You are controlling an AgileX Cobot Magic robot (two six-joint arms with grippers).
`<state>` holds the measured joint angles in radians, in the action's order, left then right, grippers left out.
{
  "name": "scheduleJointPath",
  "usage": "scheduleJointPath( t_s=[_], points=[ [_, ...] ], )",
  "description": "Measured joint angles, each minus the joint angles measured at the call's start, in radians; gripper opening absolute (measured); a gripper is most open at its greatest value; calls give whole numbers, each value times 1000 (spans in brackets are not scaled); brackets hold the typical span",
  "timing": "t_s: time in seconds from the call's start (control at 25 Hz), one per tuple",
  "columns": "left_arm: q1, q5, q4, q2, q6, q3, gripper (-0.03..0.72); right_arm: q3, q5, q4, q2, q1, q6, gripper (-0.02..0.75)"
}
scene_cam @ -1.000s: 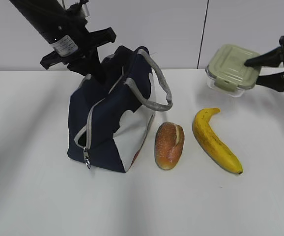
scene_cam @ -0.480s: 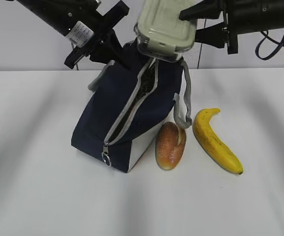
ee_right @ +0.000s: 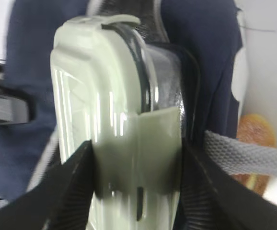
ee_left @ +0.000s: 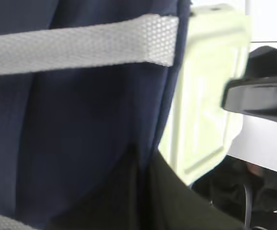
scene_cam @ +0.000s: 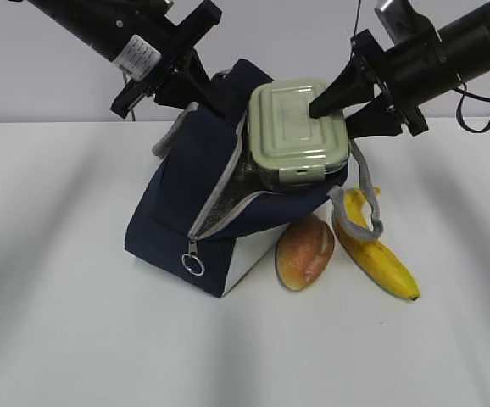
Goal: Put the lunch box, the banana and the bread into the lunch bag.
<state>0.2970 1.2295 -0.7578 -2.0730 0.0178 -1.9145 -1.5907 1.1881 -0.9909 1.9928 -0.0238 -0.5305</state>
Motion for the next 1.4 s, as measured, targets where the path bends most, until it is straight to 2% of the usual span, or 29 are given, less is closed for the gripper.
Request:
scheduleJointPath(
  t_s=[0.24, 0.4, 0.56, 0.76, 1.04, 1.4],
  points=[
    [0, 1, -4, 0, 0, 0, -3, 0, 0, 95, 0, 9, 106, 381],
    [0, 1, 7, 0, 2, 0, -3, -2, -5, 103, 2, 79, 120, 381],
    [0, 1, 78, 0, 4, 0, -3, -2, -67, 97, 38, 165, 126, 381],
    [0, -1, 146, 0, 4, 0, -3, -2, -193, 19, 69, 212, 126, 381],
    [-1, -4, 166, 0, 5, 0, -3, -2, -300, -94, 161, 234, 115, 381],
    [-1, -2, 169, 0, 5, 0, -3, -15, -342, -161, 239, 240, 93, 381]
  ],
)
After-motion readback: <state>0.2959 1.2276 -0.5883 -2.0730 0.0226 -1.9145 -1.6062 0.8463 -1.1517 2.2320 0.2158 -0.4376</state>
